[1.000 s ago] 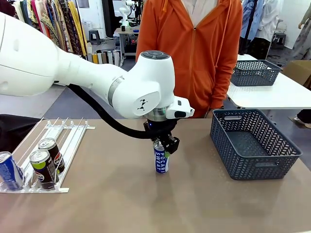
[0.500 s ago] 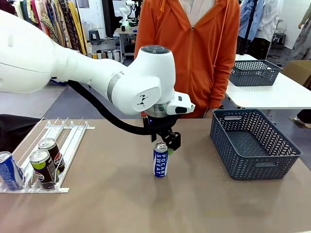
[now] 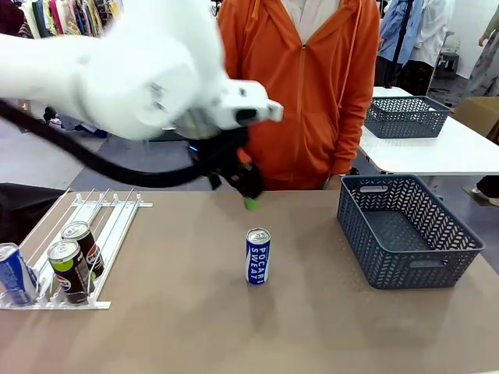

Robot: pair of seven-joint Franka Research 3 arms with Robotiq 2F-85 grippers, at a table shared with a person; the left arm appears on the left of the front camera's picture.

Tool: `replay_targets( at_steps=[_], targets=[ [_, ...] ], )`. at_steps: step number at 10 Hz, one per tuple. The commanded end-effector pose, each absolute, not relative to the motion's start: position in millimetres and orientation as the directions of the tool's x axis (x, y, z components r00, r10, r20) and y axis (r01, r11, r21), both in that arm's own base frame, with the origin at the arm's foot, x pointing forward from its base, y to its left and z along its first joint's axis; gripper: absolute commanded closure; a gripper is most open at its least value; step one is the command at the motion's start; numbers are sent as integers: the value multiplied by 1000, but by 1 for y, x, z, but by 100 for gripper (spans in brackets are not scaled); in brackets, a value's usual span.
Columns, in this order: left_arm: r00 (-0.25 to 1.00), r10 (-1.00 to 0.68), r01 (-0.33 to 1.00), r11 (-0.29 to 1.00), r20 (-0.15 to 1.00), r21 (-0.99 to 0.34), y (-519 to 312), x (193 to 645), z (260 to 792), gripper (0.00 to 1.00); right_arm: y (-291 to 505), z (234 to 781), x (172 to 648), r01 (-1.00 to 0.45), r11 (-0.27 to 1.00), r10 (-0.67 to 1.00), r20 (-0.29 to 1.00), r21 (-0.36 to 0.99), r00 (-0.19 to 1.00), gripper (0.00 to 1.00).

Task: Retrieve and store the cans from the dispenser.
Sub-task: Pick up one can from the Automatic Can Dispenser and place it in the middle of the table.

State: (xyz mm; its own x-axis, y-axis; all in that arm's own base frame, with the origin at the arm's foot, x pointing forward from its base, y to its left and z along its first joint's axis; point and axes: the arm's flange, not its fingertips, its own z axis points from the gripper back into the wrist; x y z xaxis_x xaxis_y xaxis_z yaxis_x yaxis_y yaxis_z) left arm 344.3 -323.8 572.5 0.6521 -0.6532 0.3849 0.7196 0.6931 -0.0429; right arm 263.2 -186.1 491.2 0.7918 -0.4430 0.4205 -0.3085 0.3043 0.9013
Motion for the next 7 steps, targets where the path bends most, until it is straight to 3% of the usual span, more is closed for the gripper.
replay_targets(
  at_steps=[1,3,7],
  targets=[
    [705,-580,686,705,409,-181,-186,331,601,0,-185,495,266,-329,289,-457,431,899,778,0],
    [742,-477,659,645,471,-386,-62,325,610,0,-185,495,266,-329,289,-457,431,899,778,0],
    [816,-189,566,449,546,-692,100,308,550,0,-185,495,266,-329,289,-457,431,899,778,0]
  ],
)
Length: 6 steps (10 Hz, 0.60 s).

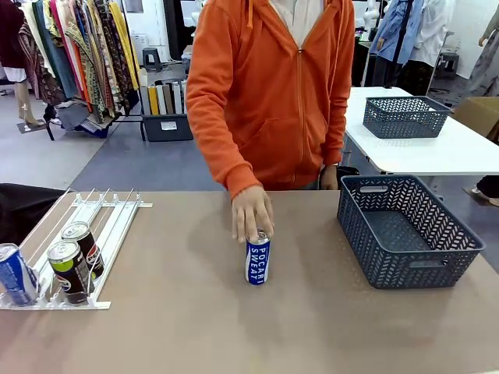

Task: Retrieve and store the cans from the dispenser.
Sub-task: Pick up one can from the Automatic Can Dispenser and place it in the middle of the table.

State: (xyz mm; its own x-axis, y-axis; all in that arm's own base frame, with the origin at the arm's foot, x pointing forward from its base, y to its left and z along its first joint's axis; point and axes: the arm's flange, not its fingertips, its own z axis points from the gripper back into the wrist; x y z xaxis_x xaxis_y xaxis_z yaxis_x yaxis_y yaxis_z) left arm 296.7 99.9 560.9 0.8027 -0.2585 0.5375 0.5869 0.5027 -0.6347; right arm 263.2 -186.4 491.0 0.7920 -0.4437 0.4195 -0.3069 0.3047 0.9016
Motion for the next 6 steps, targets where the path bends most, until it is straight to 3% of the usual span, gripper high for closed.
replay_targets(
  at_steps=[1,3,4,6],
  targets=[
    [841,-78,516,416,535,-749,126,304,530,0,-185,495,266,-329,289,-457,431,899,778,0],
    [847,42,482,362,531,-798,156,298,500,0,-185,495,266,-329,289,-457,431,899,778,0],
    [848,-71,502,427,526,-752,146,295,524,0,-185,495,266,-329,289,-457,431,899,778,0],
    [848,-71,502,427,526,-752,146,295,524,0,-185,495,266,-329,289,-457,431,899,778,0]
  ],
)
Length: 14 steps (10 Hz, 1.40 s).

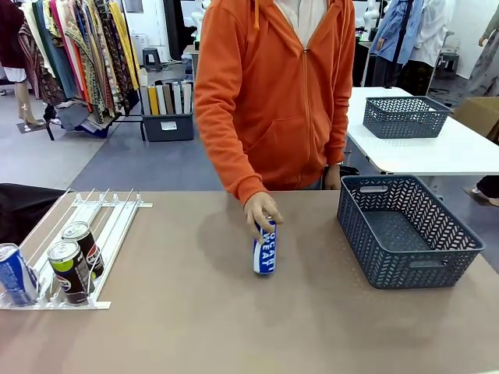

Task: Retrieve and store the cans from the dispenser.
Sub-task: Pick up one can from the Automatic Can Dispenser and place it in the middle of the table, then pick up the last remaining can from one row of the Automatic Can Dispenser and place it in the middle of the table.

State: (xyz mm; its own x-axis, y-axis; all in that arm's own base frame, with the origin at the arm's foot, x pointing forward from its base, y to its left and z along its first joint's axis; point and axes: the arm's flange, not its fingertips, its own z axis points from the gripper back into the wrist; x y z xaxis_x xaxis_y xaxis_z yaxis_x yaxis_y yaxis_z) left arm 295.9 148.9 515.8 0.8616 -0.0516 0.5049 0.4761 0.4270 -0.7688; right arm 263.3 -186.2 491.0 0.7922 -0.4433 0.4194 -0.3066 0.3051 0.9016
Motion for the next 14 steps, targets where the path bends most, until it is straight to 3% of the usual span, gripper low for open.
replay_targets(
  at_steps=[1,5,7,8,9,10,11,12,13,14],
  targets=[
    [848,-71,502,427,526,-752,146,295,524,0,-185,495,266,-329,289,-457,431,899,778,0],
    [848,-71,502,427,526,-752,146,295,524,0,-185,495,266,-329,289,-457,431,899,778,0],
    [865,-104,466,533,492,-707,141,297,536,0,-185,495,266,-329,289,-457,431,899,778,0],
    [911,-117,344,744,395,-573,131,295,551,0,-185,495,266,-329,289,-457,431,899,778,0],
    [933,-143,277,870,330,-408,117,293,561,0,-185,495,266,-329,289,-457,431,899,778,0],
    [942,-216,272,940,259,-205,99,294,563,0,-185,495,266,-329,289,-457,431,899,778,0],
    [975,-139,146,989,173,-28,86,296,557,0,-185,495,266,-329,289,-457,431,899,778,0],
    [984,-33,19,997,176,80,77,299,552,0,-185,495,266,-329,289,-457,431,899,778,0],
    [980,-53,35,995,189,97,70,300,553,0,-185,495,266,-329,289,-457,431,899,778,0],
    [962,-1,-27,995,275,96,68,304,559,0,-185,495,266,-329,289,-457,431,899,778,0]
  ],
)
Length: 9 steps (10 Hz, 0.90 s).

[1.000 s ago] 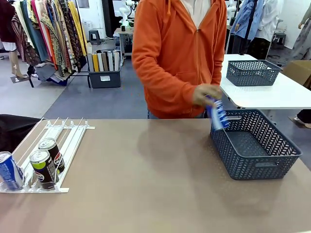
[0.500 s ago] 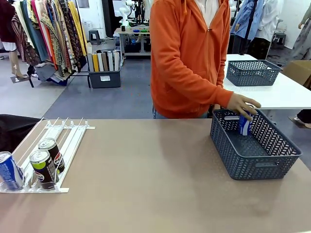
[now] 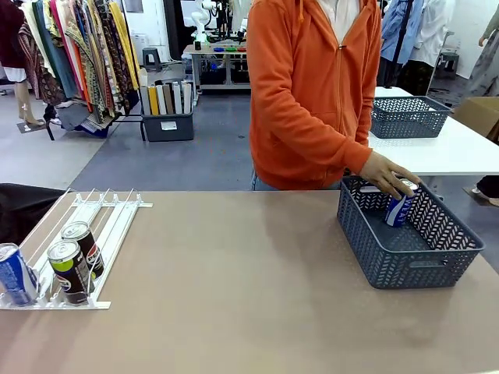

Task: Retrieve and store the cans from the dispenser.
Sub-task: Pick up the last remaining can from one row of the Automatic Can Dispenser and place it in the middle of the table.

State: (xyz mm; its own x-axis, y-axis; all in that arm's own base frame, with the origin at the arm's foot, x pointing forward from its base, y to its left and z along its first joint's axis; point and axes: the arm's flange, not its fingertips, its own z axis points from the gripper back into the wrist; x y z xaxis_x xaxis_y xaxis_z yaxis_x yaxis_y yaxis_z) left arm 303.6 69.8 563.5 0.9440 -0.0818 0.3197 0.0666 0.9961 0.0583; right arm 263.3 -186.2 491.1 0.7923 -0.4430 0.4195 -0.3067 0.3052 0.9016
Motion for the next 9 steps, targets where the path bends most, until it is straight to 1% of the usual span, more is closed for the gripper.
replay_targets(
  at_steps=[1,3,4,5,6,8,9],
  targets=[
    [933,-131,154,987,335,-41,77,302,568,0,-185,495,266,-329,289,-457,431,899,778,0],
    [933,-131,154,987,335,-41,77,302,568,0,-185,495,266,-329,289,-457,431,899,778,0],
    [940,-101,99,995,327,25,69,305,563,0,-185,495,266,-329,289,-457,431,899,778,0],
    [949,-127,135,991,289,-8,65,317,550,0,-185,495,266,-329,289,-457,431,899,778,0],
    [956,-68,72,997,285,-5,64,326,532,0,-185,495,266,-329,289,-457,431,899,778,0],
    [977,16,-14,1000,215,-10,64,344,491,0,-185,495,266,-329,289,-457,431,899,778,0],
    [985,27,-18,998,169,-53,62,348,475,0,-185,495,266,-329,289,-457,431,899,778,0]
  ],
)
